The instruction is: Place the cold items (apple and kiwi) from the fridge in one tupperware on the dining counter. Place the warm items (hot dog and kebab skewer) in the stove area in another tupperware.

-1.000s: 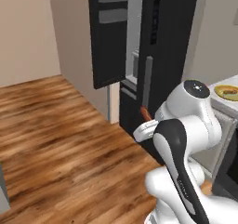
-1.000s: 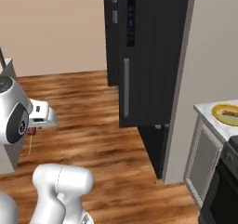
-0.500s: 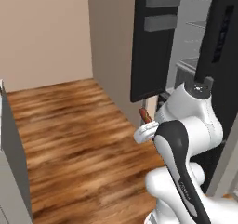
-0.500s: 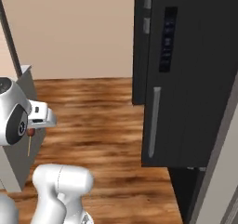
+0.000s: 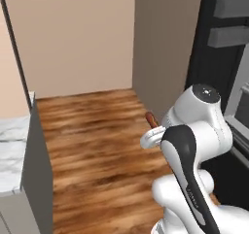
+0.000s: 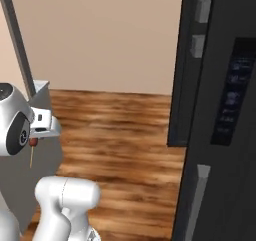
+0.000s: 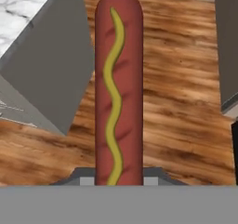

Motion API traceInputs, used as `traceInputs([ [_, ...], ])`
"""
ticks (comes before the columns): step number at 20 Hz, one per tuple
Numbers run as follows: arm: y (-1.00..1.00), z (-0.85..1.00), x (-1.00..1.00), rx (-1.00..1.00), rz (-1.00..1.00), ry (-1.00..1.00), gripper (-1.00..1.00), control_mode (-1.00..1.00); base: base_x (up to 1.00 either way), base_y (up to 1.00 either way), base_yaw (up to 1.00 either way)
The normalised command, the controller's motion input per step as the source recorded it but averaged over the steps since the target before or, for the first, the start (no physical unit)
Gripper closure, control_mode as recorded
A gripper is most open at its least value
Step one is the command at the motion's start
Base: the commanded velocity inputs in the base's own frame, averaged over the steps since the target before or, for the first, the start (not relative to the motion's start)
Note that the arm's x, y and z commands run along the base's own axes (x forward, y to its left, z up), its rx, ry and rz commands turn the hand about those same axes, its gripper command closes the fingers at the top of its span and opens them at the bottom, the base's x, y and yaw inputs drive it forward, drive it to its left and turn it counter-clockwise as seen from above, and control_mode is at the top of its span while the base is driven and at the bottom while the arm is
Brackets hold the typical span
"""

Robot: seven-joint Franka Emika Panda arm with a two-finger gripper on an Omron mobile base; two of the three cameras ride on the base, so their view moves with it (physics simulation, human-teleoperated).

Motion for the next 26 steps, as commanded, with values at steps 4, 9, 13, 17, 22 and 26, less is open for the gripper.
traceInputs([
  [4, 0.00, 0.00, 0.00, 0.00, 0.00, 0.00, 1.00, 1.00, 1.00, -0.05, 0.32],
  [9, 0.00, 0.00, 0.00, 0.00, 0.00, 0.00, 1.00, 1.00, 1.00, -0.19, 0.24],
  [13, 0.00, 0.00, 0.00, 0.00, 0.00, 0.00, 1.00, 1.00, 1.00, -0.21, 0.26],
  [17, 0.00, 0.00, 0.00, 0.00, 0.00, 0.00, 1.00, 1.00, 1.00, -0.32, 0.30],
  [22, 0.00, 0.00, 0.00, 0.00, 0.00, 0.00, 1.00, 1.00, 1.00, -0.36, 0.37],
  [26, 0.00, 0.00, 0.00, 0.00, 0.00, 0.00, 1.00, 1.00, 1.00, -0.37, 0.43],
])
